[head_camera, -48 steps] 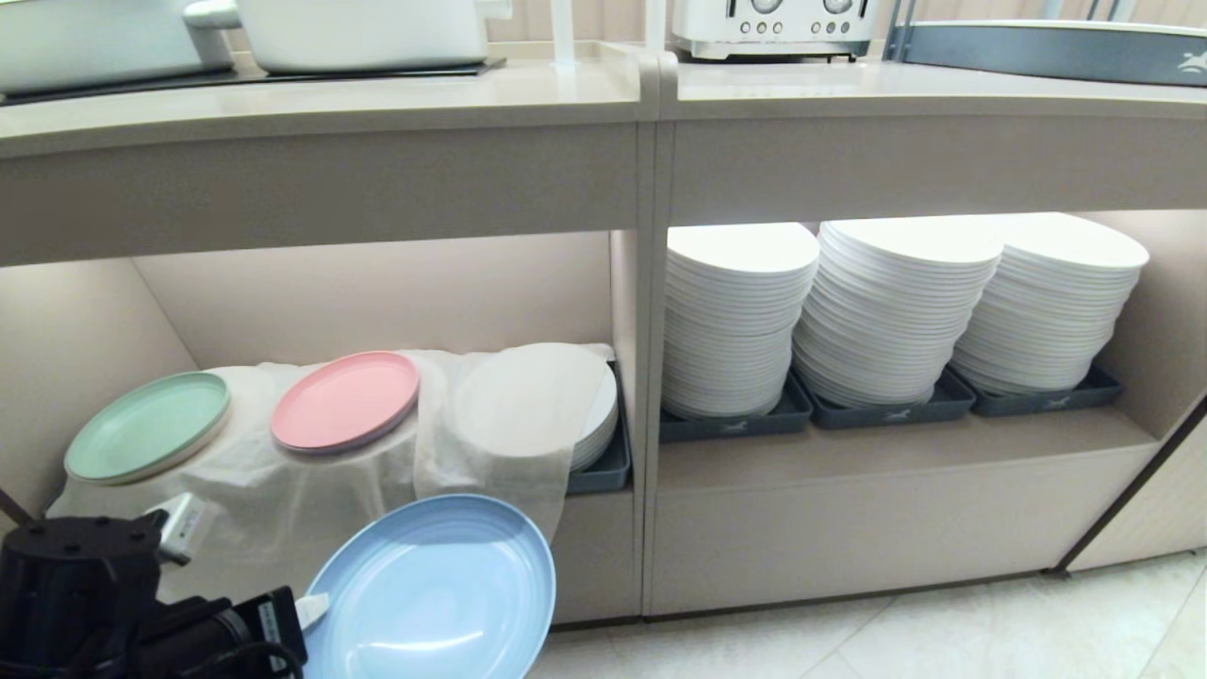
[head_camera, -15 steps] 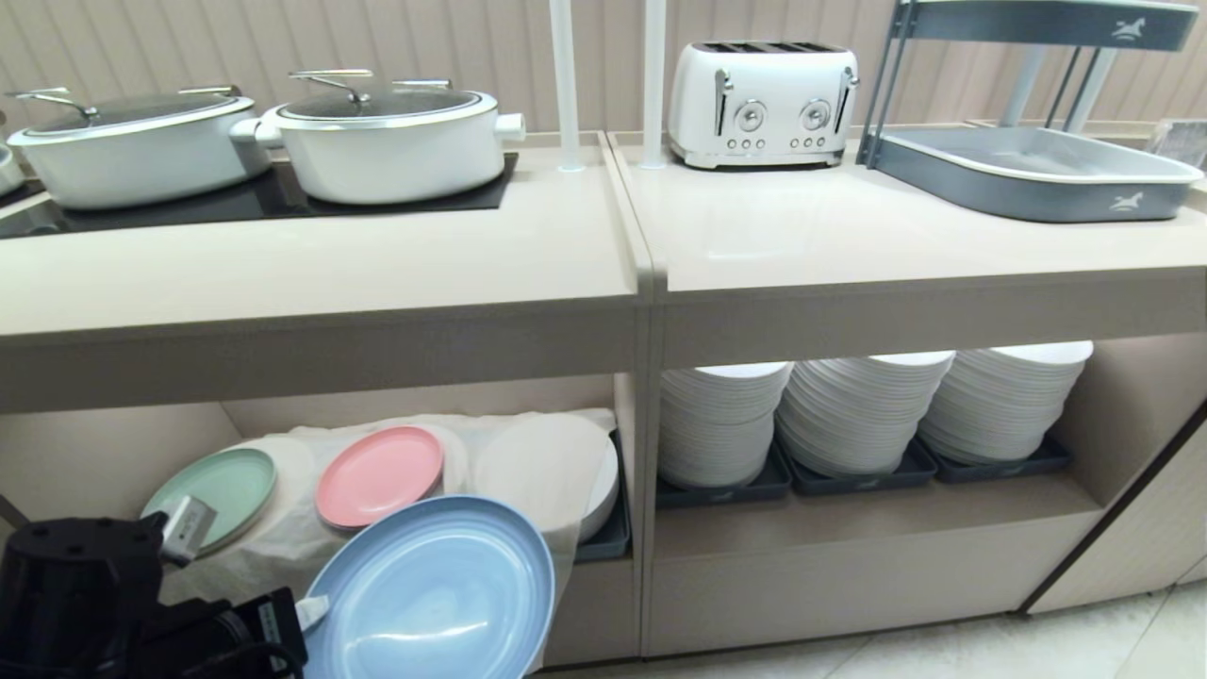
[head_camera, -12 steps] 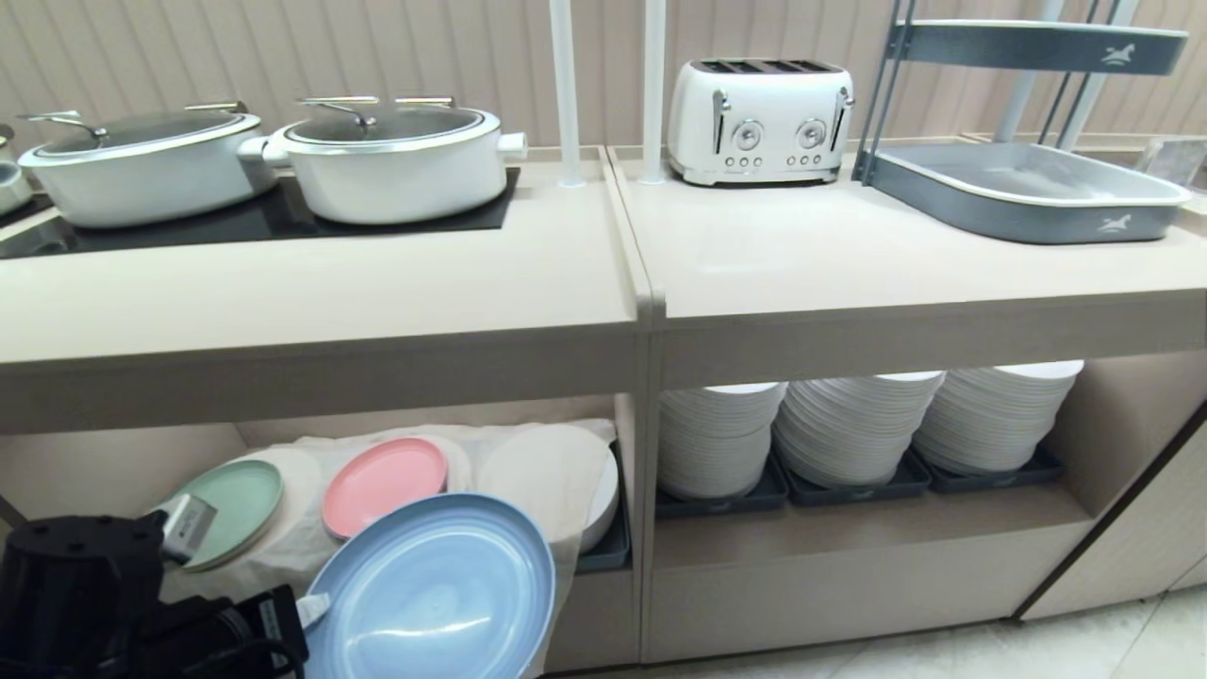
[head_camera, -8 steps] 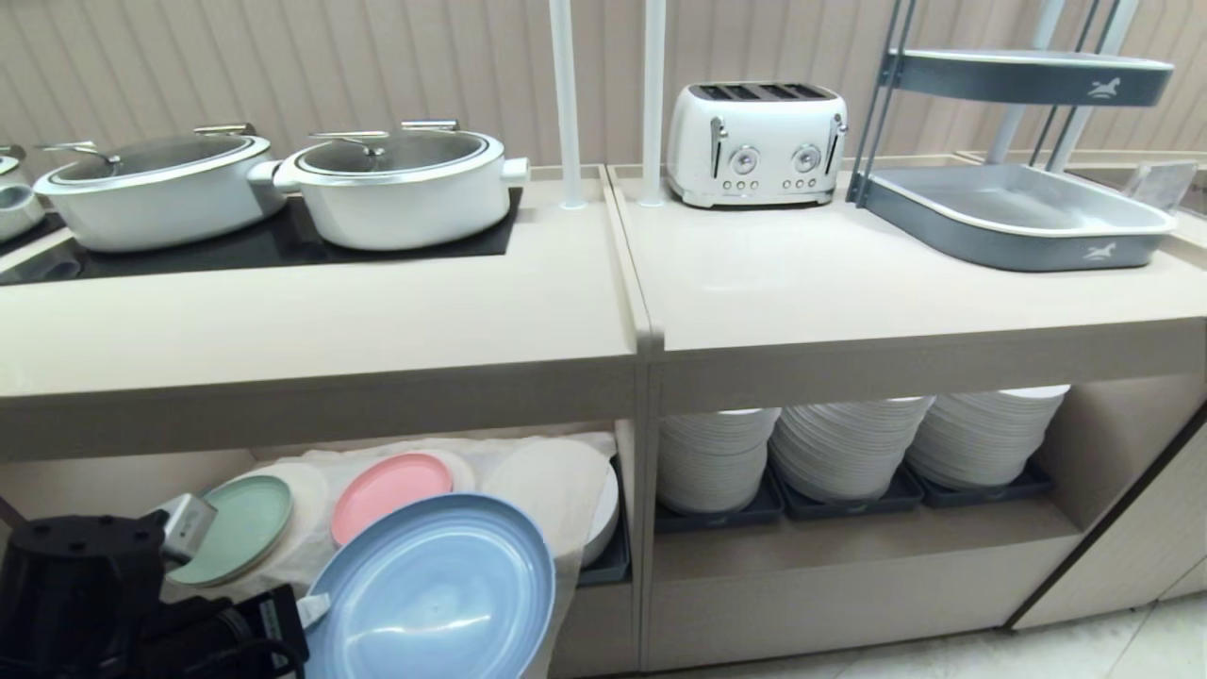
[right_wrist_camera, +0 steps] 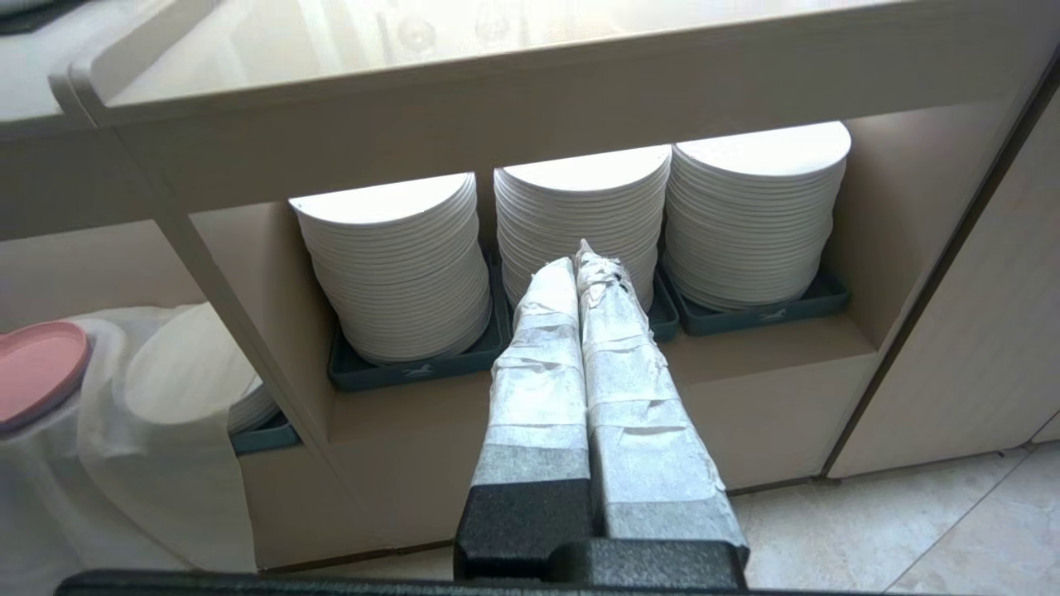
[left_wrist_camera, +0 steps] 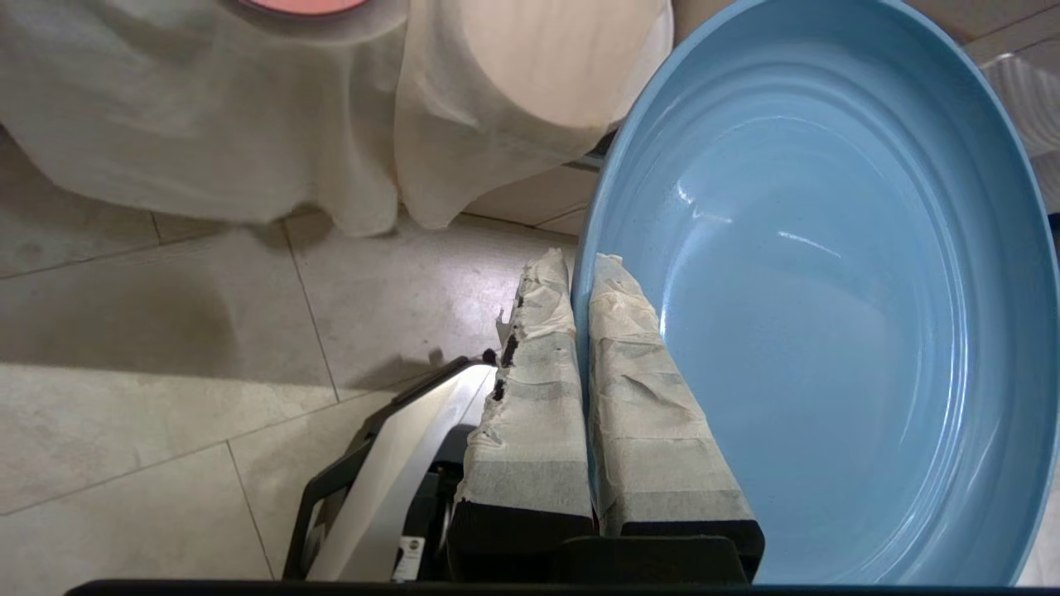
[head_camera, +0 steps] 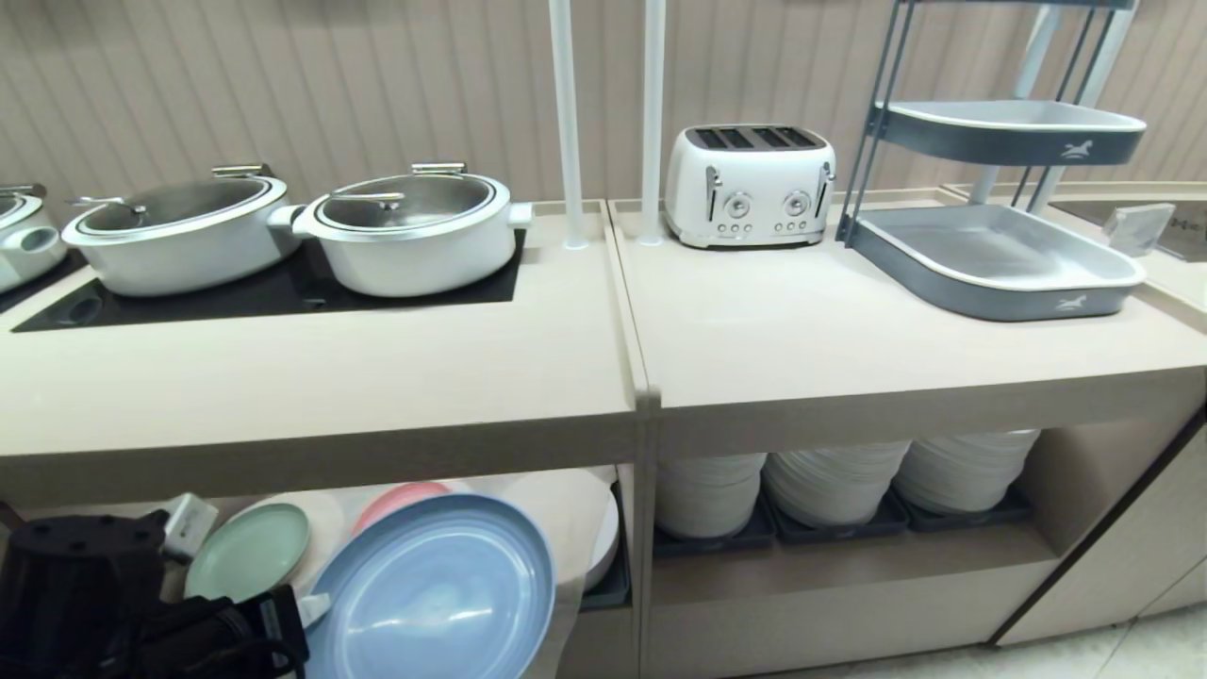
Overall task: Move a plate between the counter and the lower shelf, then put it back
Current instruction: Put the plate
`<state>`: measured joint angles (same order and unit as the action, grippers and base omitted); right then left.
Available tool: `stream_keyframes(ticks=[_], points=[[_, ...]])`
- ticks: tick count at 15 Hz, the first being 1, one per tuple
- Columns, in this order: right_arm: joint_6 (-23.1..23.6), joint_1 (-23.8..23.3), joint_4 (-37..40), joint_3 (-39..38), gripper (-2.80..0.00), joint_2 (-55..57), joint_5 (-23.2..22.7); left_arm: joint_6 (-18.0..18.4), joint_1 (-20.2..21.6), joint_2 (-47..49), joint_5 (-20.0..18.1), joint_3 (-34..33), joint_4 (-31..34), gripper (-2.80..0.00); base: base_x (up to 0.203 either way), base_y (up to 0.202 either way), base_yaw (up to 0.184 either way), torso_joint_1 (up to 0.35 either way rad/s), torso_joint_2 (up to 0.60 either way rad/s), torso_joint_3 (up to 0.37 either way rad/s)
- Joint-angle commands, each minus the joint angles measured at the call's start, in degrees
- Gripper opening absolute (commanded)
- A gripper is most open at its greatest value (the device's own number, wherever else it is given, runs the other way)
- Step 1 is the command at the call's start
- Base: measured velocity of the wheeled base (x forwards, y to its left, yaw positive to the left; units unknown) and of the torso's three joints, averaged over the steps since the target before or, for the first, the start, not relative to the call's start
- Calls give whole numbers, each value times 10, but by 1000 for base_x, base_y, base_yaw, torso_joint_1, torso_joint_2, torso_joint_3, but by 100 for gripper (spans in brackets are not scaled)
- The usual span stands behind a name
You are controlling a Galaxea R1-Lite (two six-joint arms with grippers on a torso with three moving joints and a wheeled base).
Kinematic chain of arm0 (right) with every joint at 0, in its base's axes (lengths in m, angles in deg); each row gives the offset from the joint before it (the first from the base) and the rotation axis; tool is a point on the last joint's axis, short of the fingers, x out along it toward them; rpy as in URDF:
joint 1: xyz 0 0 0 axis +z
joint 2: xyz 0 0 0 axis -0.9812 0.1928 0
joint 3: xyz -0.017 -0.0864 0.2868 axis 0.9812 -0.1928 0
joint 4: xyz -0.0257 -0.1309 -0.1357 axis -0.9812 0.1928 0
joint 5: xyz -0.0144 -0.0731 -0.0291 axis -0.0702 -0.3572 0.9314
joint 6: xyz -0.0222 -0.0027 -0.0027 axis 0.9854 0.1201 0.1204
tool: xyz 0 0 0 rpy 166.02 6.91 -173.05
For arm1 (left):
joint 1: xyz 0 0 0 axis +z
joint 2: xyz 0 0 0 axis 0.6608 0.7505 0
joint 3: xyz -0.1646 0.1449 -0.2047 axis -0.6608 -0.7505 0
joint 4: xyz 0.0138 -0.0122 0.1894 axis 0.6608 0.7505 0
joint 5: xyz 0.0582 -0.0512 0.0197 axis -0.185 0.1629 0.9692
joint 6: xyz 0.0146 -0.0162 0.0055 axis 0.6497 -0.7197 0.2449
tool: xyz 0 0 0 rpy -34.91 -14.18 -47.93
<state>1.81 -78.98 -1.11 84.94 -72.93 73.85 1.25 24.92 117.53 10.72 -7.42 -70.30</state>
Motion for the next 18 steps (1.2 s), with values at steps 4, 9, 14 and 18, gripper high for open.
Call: stream_keyframes(ticks=[4, 9, 14, 18], points=[[0, 0, 0, 0, -280, 0, 0, -2, 0, 5, 0, 0, -2, -280, 0, 0, 0, 257, -520, -276], [0, 0, 0, 0, -280, 0, 0, -2, 1, 6, -10, 0, -2, -280, 0, 0, 0, 178, -349, -179], [0, 0, 0, 0, -280, 0, 0, -2, 1, 6, -10, 0, -2, -280, 0, 0, 0, 161, -328, -165], [0, 0, 0, 0, -280, 0, 0, -2, 1, 6, -11, -1, -2, -280, 0, 0, 0, 158, -317, -161]])
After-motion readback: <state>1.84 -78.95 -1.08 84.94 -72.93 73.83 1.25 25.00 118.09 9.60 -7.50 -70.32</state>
